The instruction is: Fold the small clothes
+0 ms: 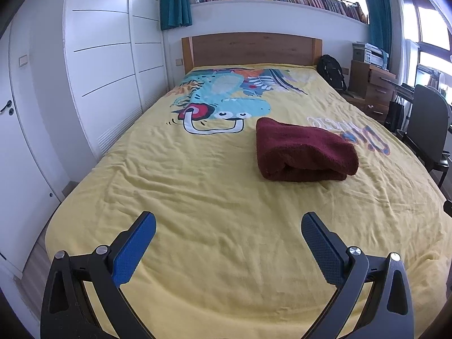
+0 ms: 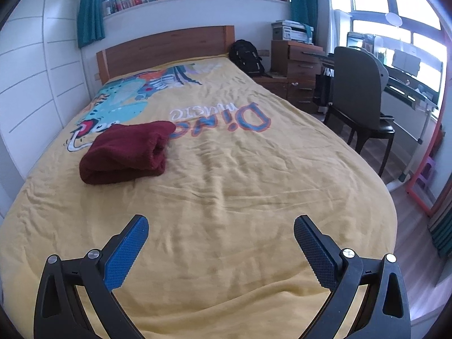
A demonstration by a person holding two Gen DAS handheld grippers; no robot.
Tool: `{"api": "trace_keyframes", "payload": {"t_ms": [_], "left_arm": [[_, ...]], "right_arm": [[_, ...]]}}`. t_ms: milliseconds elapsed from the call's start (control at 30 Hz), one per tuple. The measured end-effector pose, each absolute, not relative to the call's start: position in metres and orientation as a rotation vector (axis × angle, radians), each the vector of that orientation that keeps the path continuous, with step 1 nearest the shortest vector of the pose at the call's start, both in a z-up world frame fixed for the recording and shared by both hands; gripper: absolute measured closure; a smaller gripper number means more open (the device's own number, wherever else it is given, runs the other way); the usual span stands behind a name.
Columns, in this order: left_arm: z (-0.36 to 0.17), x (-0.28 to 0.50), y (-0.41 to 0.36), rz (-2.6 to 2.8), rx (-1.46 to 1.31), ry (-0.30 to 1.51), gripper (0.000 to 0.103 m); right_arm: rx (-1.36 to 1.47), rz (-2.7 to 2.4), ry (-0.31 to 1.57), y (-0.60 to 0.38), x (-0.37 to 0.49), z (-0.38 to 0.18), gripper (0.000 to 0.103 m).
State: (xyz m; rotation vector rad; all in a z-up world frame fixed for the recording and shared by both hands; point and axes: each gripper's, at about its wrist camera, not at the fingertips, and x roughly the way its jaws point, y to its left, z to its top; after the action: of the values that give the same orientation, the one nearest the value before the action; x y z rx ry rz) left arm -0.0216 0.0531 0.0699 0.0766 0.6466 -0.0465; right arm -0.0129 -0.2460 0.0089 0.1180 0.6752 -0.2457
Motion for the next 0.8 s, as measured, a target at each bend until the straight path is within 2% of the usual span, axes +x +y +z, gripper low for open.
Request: {"api": "trace_keyframes", "payload": {"t_ms": [800], "left_arm": [[0.059, -0.015, 0.048, -0.056, 0.081, 0.665, 0.001]], "right_arm": [[0.119, -0.256, 0.700, -0.252, -0.008, -0.004, 0.000]]}}
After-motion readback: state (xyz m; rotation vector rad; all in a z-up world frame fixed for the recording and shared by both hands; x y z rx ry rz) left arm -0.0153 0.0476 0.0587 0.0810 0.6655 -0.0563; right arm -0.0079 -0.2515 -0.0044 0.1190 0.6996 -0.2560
